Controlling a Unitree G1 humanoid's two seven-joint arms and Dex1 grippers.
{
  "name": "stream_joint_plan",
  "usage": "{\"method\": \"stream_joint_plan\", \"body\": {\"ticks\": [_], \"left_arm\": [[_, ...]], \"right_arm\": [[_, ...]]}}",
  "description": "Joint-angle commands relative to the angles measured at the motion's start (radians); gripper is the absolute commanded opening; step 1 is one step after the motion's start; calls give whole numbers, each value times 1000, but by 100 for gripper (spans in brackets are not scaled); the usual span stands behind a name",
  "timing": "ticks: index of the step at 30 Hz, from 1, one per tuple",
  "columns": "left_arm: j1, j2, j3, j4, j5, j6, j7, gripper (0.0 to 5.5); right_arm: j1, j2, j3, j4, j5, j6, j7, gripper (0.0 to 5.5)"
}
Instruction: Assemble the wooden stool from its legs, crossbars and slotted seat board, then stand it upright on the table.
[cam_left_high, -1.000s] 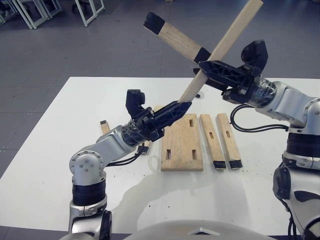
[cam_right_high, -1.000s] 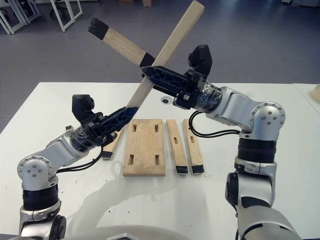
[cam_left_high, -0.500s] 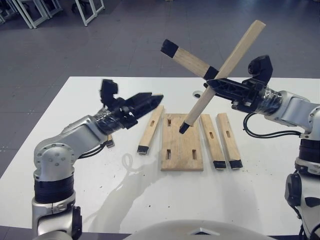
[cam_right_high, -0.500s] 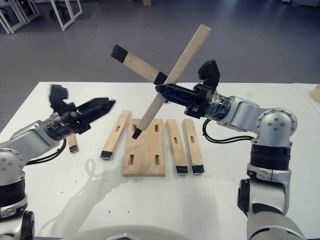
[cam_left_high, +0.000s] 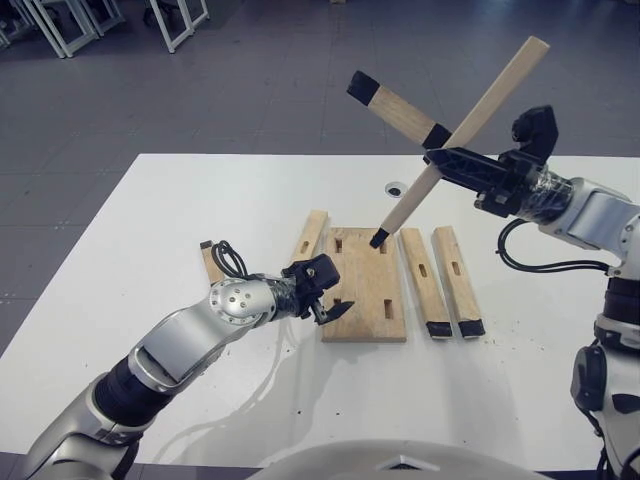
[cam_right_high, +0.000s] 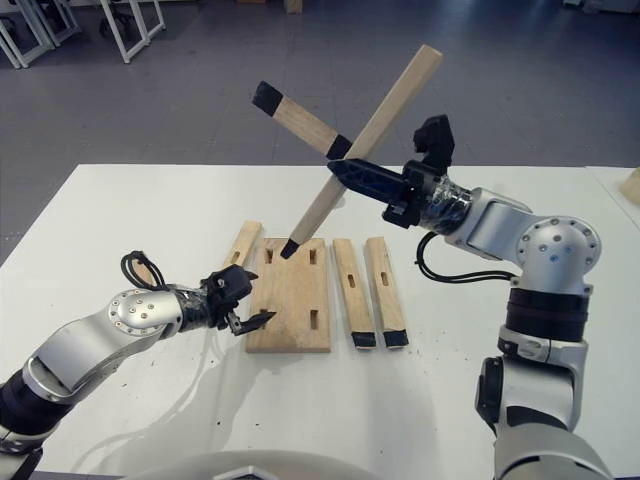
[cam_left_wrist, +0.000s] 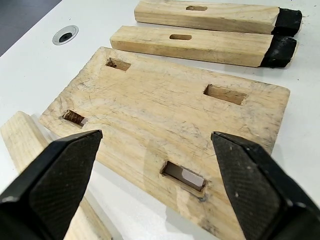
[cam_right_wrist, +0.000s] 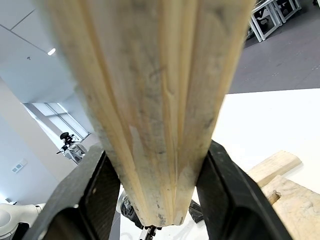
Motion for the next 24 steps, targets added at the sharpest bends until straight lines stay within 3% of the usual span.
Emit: {"method": "stream_joint_plan", "body": {"ticks": [1,11,14,18,21,24], "left_arm": [[8,30,-64,20,124,-27,-40,404],[66,55,-147,96,347,-77,-116,404],[101,61,-156,50,350,-74,-157,404],[196,216,-144,-10,374,-175,-277,404],[253,338,-117,90,431,-363,-361,404],[282,380,-85,233,480,-525,-388,404]], "right_arm": [[-5,14,-16,-19,-17,-12,-3,204],[-3,35,-15,-41,-47,-11,-7,204],[-2,30,25,-43,-166,-78,6,204],[33,-5,129,-24,-365,-208,149,204],[65,-26,205,-7,-475,-277,267,204],[77,-19,241,2,-541,-328,343,204]]}}
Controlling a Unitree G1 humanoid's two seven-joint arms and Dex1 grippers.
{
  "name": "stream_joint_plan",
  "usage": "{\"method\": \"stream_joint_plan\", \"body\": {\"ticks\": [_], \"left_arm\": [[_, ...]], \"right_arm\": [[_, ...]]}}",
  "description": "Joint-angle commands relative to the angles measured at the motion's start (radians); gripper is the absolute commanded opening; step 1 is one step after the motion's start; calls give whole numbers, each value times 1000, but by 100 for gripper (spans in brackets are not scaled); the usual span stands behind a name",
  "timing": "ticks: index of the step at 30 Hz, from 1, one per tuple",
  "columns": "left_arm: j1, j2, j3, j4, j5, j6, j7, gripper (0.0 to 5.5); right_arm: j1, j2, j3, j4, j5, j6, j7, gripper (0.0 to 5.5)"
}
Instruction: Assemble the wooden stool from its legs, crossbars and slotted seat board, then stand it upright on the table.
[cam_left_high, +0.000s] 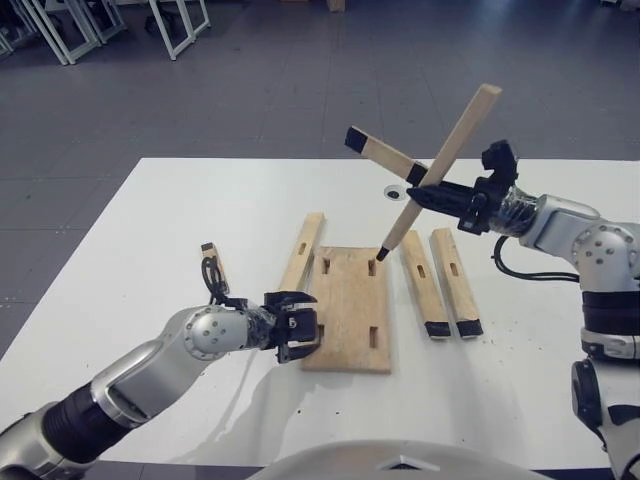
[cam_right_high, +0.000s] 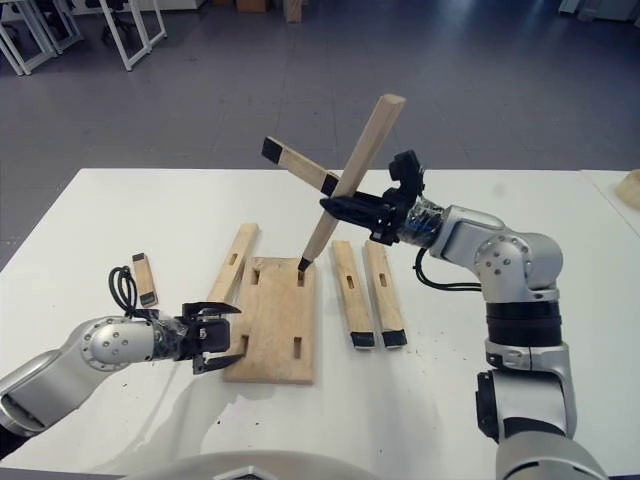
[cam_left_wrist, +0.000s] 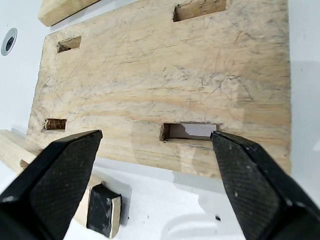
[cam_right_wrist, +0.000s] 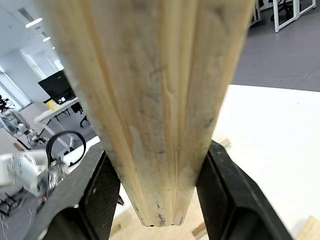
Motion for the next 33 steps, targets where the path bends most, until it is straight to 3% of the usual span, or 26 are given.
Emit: {"method": "stream_joint_plan", "body": {"ticks": [1,13,22,29,33], "left_arm": [[89,82,-14,252,110,-120,-64,404],[93,-13,48,307,140,-178,-67,404],[94,-43,60,308,165,-182,-82,404],[113,-68,75,275,166,-153,-74,404],[120,-96,77,229,160,-117,-75,404]], "right_arm": [[8,5,37,8,-73,-71,82,204],[125,62,148,75,-325,-310,158,204],[181,125,171,50,-369,-328,142,204],[312,55,329,95,-598,-526,147,204],[351,10,449,85,-659,-411,122,204]]}}
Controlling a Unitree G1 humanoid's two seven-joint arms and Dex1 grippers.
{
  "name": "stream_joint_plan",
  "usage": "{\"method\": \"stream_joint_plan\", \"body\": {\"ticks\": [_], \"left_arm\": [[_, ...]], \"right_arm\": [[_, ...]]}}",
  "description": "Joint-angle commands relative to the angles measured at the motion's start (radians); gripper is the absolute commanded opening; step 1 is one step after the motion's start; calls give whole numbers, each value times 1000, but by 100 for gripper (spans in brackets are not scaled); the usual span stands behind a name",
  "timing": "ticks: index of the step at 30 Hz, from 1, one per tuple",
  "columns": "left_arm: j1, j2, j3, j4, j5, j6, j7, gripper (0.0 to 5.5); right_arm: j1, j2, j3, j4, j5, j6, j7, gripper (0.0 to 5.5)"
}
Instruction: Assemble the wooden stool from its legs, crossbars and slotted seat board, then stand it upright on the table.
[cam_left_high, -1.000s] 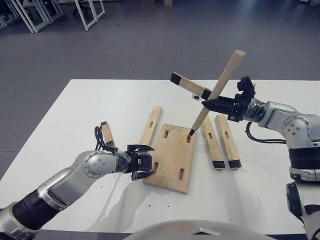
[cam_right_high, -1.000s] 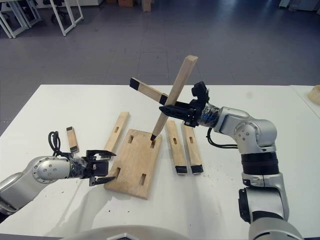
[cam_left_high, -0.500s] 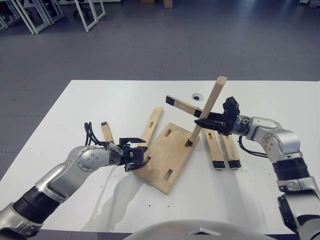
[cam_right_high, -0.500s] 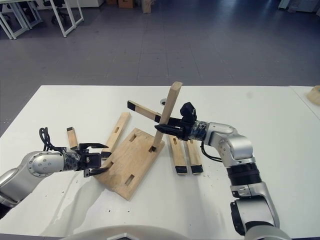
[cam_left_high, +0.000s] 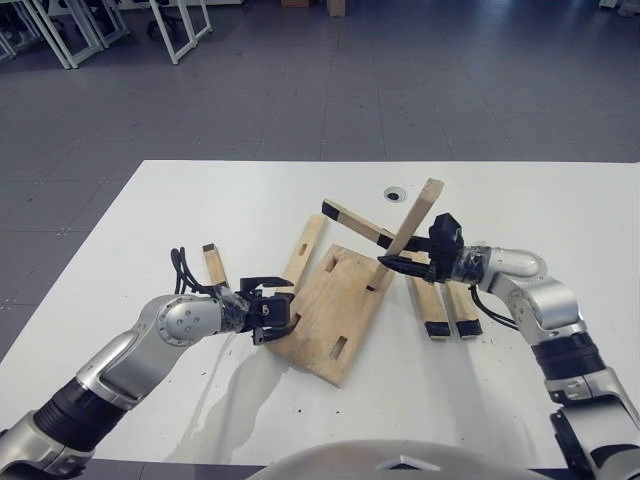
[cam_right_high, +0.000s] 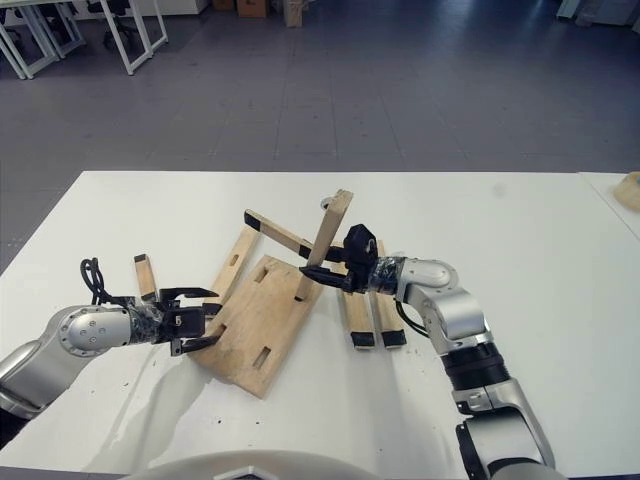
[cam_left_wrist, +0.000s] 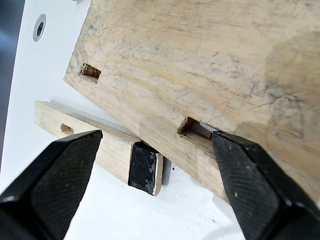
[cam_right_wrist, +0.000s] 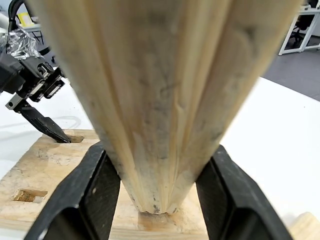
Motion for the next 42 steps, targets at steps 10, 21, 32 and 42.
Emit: {"method": "stream_joint_plan", "body": {"ticks": [10,21,32,42], "left_arm": [[33,-109,-70,-52,52,185,-33,404],[21,-142,-72,-64,54,214,-38,404],[18,-153,-69,-62,63,215,-37,404],[26,-175,-68,-77,86,232,-51,404]], "right_arm": [[-248,-32,440,585,-339,228,136,204],[-336,-13,565,726,-312,140,341,204],[-247,-55,337,492,-109,188,231,204],[-241,-25,206,460,-82,239,169,204]]}}
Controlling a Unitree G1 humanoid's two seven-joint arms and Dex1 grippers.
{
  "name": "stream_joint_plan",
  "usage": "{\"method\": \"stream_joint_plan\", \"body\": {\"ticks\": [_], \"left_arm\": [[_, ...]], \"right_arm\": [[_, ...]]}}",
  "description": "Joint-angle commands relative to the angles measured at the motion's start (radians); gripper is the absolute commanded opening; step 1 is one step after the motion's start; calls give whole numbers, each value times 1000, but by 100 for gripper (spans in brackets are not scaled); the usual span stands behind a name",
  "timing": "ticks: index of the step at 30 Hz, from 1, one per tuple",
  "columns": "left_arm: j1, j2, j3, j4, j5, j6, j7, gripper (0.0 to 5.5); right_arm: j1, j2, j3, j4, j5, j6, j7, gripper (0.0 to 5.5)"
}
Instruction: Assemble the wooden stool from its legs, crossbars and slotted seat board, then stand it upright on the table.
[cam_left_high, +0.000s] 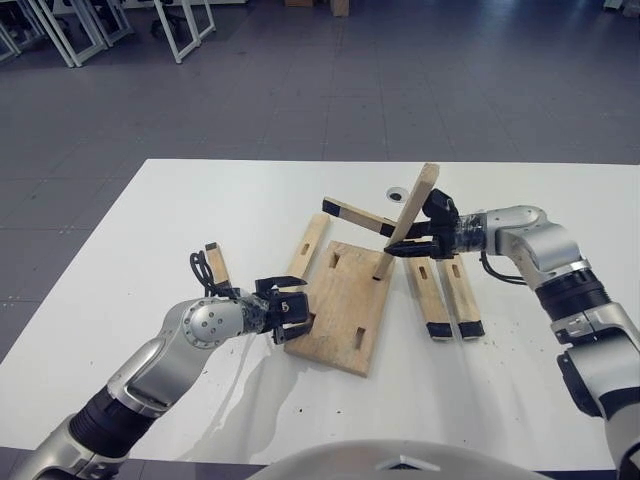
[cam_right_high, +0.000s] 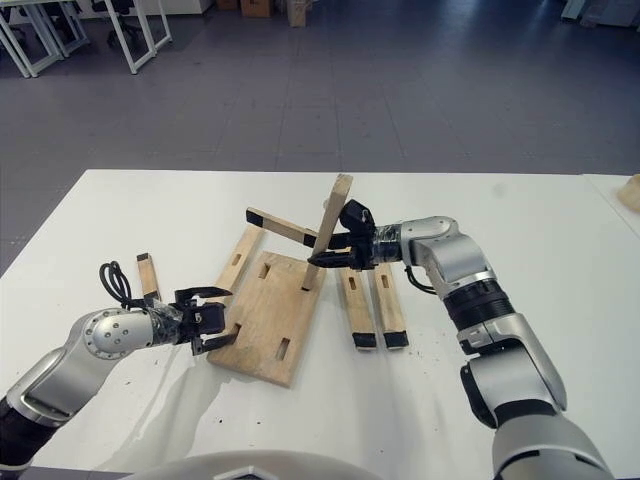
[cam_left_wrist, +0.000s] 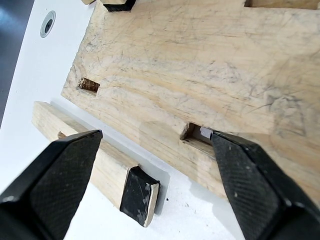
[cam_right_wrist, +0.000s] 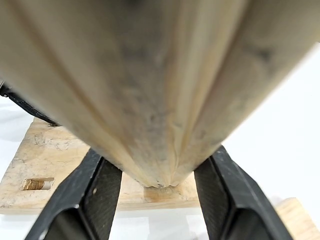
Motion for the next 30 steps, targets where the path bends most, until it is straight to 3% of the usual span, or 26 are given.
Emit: {"method": "stream_joint_plan", "body": {"ticks": [1,7,9,15,20,22,26,30], "left_arm": [[38,-25,-61,28,13,22,-40,404],[48,-37,-54,27,22,24,-41,404],[51,-41,-54,28,25,24,-40,404],[75,-49,-44,17,34,32,-34,404],[85,-56,-39,13,37,42,-29,404],[91,-66,-37,10,41,53,-20,404],[101,-89,-33,0,46,85,1,404],[98,-112,-34,-8,48,111,11,404]], "right_arm": [[111,41,64,100,-86,92,-10,204],[90,41,39,83,-90,83,-13,204],[77,35,29,71,-95,79,-19,266],[67,4,-34,10,-121,104,-1,381],[142,-132,-142,-187,-87,172,25,468],[184,-178,-247,-285,-64,233,-46,496],[179,-103,-470,-401,-109,318,-417,430],[-7,160,-700,-587,8,455,-800,329]]}}
